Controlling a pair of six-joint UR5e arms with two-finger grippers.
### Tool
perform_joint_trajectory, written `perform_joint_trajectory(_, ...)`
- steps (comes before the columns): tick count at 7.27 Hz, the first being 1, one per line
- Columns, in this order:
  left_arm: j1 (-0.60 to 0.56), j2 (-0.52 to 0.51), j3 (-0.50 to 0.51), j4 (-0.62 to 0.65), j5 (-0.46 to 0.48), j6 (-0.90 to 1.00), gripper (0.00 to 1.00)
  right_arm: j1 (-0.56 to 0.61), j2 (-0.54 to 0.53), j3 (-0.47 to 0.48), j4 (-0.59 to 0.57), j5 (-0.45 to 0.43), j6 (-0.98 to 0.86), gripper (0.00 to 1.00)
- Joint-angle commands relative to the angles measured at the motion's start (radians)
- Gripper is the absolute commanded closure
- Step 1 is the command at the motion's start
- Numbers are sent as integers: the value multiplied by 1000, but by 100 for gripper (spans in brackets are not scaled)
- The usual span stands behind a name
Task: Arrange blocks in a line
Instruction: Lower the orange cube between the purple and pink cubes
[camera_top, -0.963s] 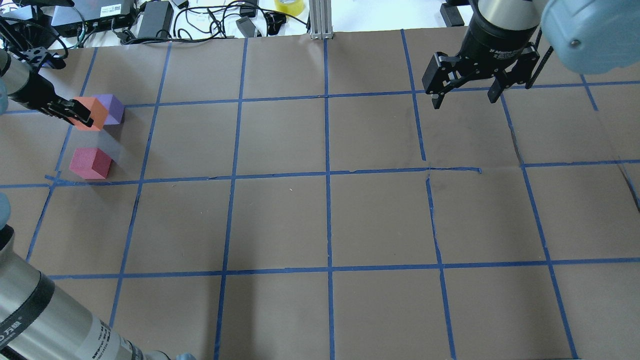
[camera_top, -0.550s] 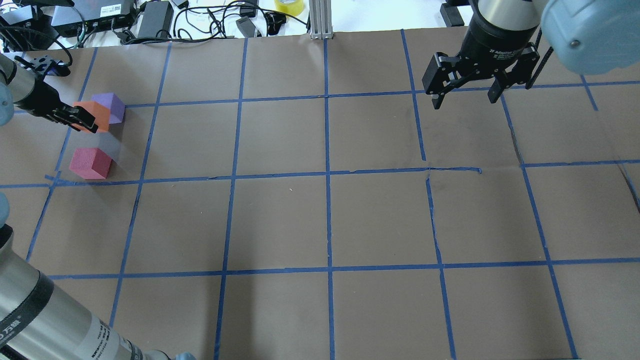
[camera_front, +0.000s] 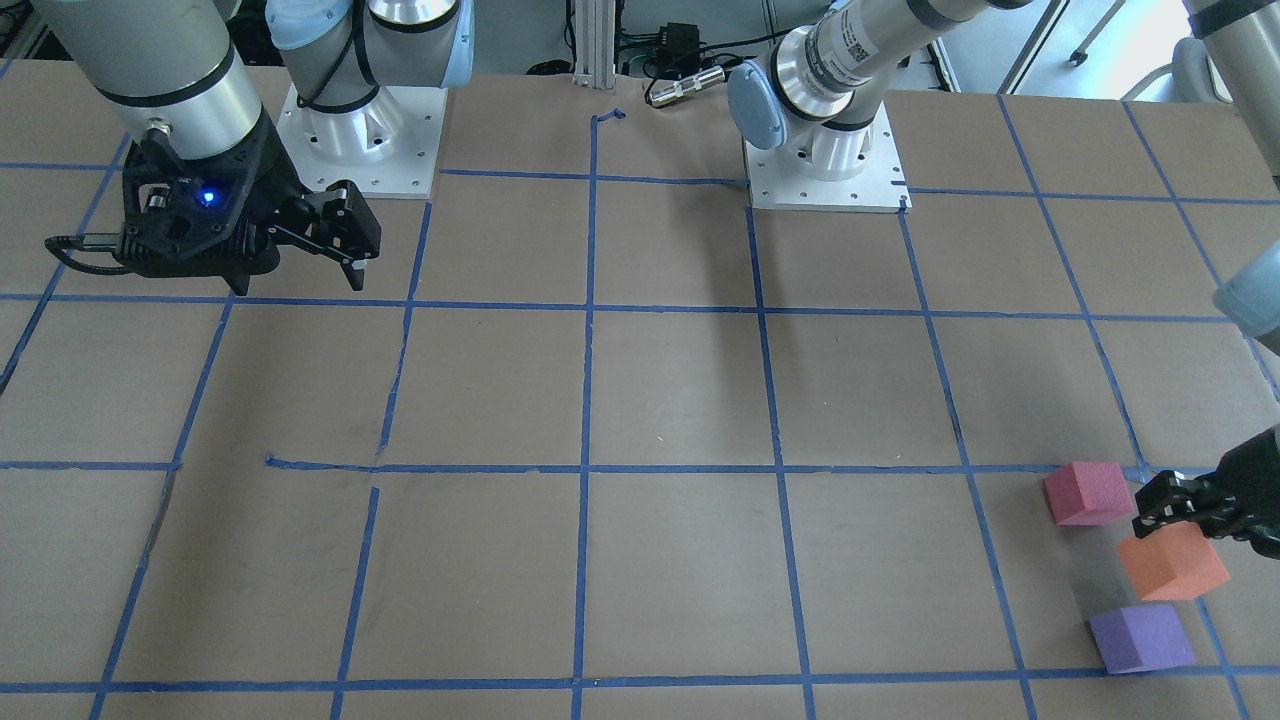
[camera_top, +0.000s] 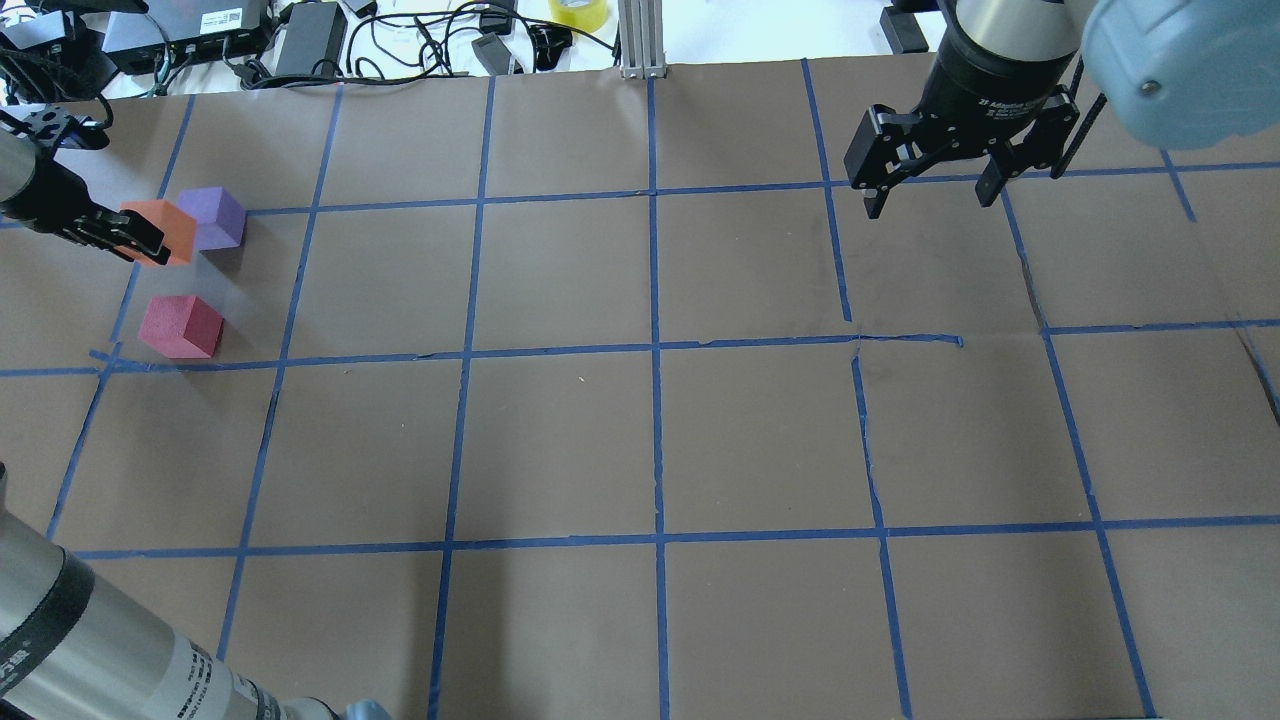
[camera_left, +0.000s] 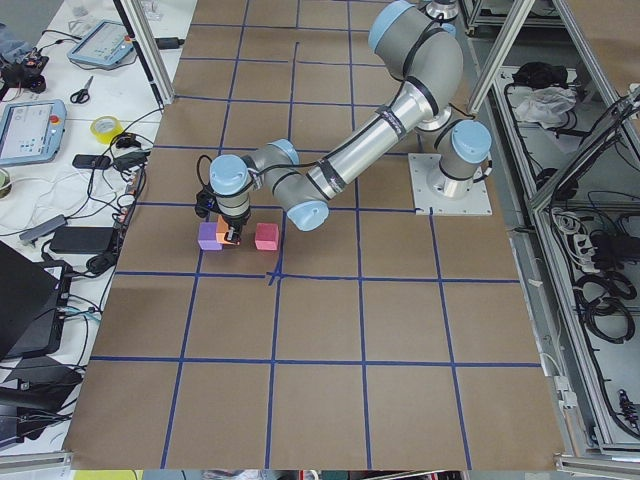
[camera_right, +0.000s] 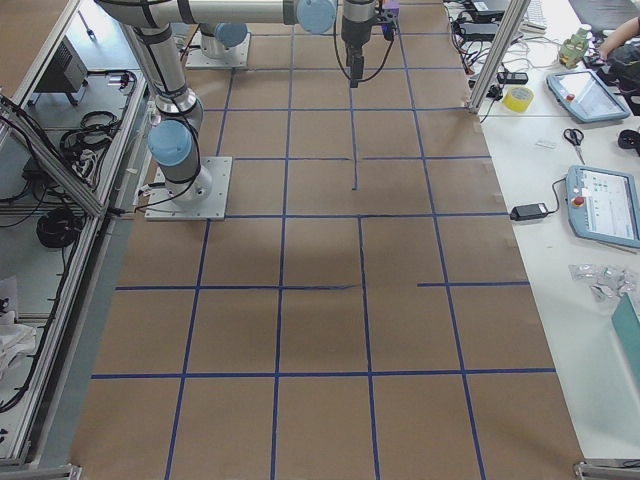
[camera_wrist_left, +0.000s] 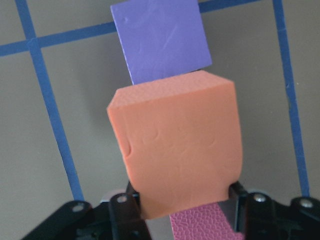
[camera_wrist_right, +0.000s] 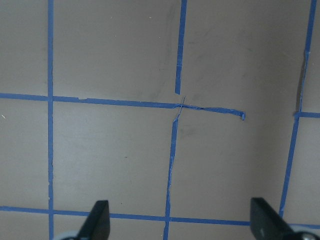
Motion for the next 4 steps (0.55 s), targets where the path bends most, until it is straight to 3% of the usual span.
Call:
perform_joint_trajectory(1, 1, -21, -18, 10, -1, 1, 100, 0, 0, 0, -1, -1, -1, 0)
perform_joint_trajectory(4, -2, -30, -34, 10, -3, -15, 100, 0, 0, -1, -1, 2, -1, 0)
